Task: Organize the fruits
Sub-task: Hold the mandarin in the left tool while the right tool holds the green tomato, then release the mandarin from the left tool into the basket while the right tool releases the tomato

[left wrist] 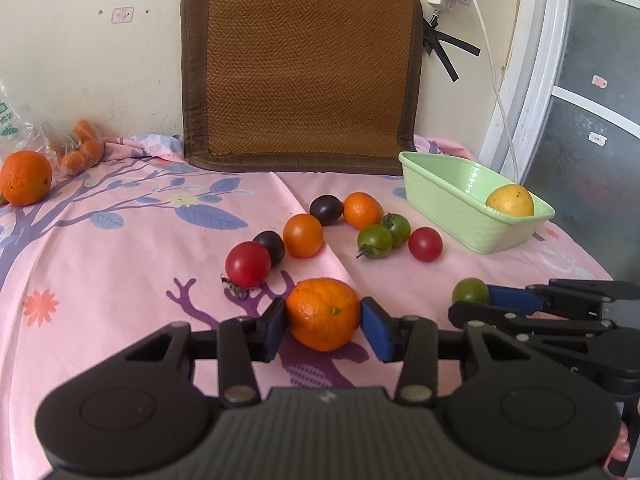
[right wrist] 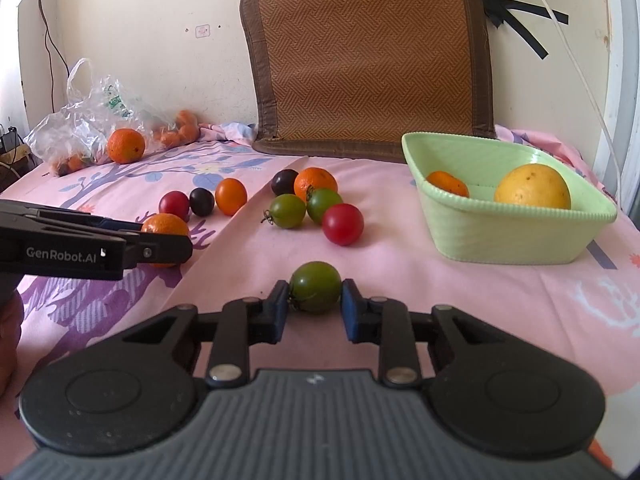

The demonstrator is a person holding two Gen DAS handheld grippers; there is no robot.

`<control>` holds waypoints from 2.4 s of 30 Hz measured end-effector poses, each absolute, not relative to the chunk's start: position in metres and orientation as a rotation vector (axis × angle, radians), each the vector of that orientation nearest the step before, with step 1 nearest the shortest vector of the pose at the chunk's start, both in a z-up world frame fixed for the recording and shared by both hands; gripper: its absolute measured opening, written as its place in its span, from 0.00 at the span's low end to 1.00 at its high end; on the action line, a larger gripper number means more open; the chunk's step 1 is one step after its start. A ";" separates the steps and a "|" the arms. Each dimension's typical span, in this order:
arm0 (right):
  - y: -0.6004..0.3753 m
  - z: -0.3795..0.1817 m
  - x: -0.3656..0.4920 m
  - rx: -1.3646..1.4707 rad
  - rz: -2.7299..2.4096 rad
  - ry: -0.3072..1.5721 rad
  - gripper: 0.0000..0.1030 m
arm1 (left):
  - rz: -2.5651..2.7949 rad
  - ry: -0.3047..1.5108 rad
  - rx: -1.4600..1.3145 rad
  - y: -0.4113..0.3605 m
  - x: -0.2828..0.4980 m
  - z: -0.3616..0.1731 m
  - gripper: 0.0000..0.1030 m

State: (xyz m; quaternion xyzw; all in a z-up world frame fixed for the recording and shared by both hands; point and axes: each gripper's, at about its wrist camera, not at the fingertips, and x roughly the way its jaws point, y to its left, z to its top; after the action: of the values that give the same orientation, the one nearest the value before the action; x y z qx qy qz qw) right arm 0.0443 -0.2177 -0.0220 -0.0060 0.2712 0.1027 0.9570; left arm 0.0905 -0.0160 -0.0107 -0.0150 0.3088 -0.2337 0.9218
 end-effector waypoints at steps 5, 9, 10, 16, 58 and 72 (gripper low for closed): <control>-0.218 -0.022 0.044 -0.012 0.208 0.550 0.30 | -0.480 0.633 -0.029 -0.016 0.090 -0.011 0.39; -0.218 -0.022 0.044 -0.013 0.208 0.550 0.30 | -0.480 0.634 -0.031 -0.016 0.091 -0.011 0.40; -0.218 -0.022 0.044 -0.013 0.209 0.550 0.30 | -0.480 0.634 -0.030 -0.016 0.091 -0.011 0.40; -0.218 -0.022 0.044 -0.014 0.208 0.550 0.30 | -0.480 0.633 -0.031 -0.016 0.090 -0.011 0.40; -0.298 -0.003 0.079 0.046 0.048 0.335 0.31 | -0.789 0.778 -0.104 -0.190 0.214 0.029 0.43; -0.313 0.004 0.054 0.079 -0.055 0.126 0.43 | -0.754 0.617 -0.278 -0.113 0.183 0.070 0.56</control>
State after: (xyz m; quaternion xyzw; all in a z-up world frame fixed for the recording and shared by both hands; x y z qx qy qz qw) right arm 0.0536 -0.3125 0.0037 0.0394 0.0628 -0.0274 0.9969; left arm 0.1831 -0.1132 0.0700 -0.1332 0.2953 -0.3610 0.8745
